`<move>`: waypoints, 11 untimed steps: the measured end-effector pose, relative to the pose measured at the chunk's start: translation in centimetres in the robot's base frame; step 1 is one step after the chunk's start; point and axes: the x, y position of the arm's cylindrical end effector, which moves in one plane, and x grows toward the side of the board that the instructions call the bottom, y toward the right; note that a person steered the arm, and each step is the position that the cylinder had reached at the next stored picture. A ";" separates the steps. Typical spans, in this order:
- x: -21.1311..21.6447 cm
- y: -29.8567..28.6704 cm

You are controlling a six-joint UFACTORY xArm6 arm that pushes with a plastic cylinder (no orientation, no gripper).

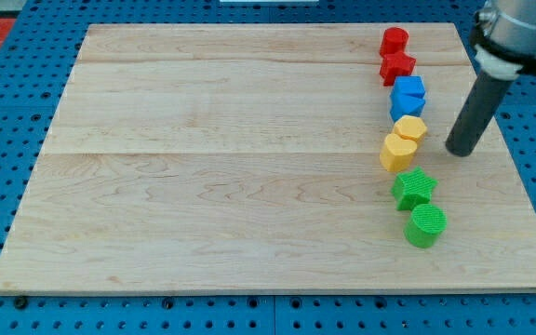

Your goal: Adjust the yellow heart in the vertical line

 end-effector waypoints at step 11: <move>-1.3 -14.3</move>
